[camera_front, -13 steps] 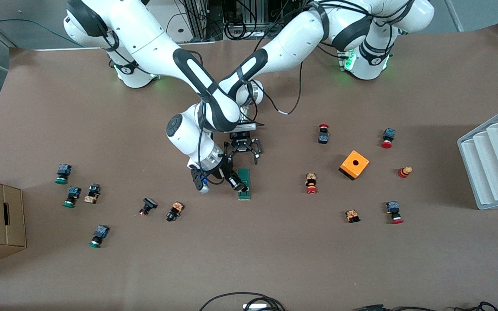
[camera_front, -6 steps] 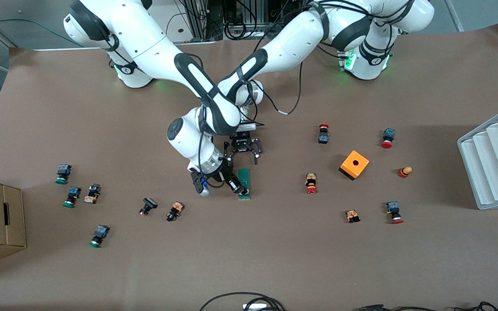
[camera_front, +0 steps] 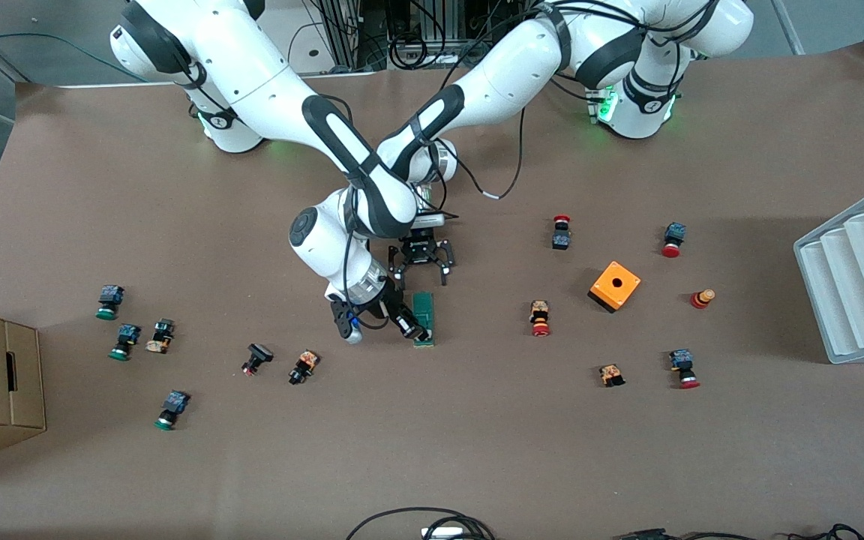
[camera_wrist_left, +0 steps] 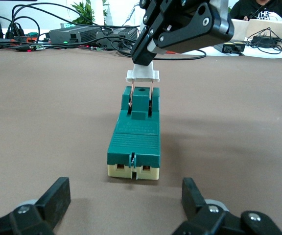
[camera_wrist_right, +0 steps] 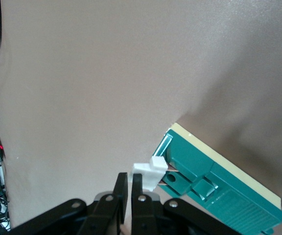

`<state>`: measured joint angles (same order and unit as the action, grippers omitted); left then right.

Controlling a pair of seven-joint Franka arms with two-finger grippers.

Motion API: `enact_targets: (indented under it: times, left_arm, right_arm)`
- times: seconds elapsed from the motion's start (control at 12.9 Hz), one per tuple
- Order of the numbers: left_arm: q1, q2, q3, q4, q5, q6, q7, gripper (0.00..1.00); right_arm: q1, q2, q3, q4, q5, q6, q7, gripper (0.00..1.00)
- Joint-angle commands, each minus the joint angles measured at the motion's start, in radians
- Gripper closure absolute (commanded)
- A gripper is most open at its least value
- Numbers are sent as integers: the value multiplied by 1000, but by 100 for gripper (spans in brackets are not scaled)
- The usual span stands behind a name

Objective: Close load switch with both arms
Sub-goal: 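Push the white handle down toward the contacts with the right gripper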

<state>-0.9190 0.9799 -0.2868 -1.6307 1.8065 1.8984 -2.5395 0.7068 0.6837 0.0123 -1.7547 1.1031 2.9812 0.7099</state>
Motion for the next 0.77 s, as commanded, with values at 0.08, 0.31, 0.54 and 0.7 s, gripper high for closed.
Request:
enact_targets:
  times: [0.08,0.31,0.54,0.7]
  left_arm:
    - [-6,83,-3,66,17,56,-35,0]
    - [-6,83,-3,64,17,56,-35,0]
    - [-6,83,-3,64,17,56,-35,0]
    - [-6,83,-3,65,17,56,-35,0]
  right_arm:
    - [-15,31,5,41,-3,-4,-20,90]
    - [-17,37,5,47,-3,-4,-20,90]
    - [-20,40,5,50,-3,-4,-20,90]
    - [-20,42,5,52,-3,-4,-20,90]
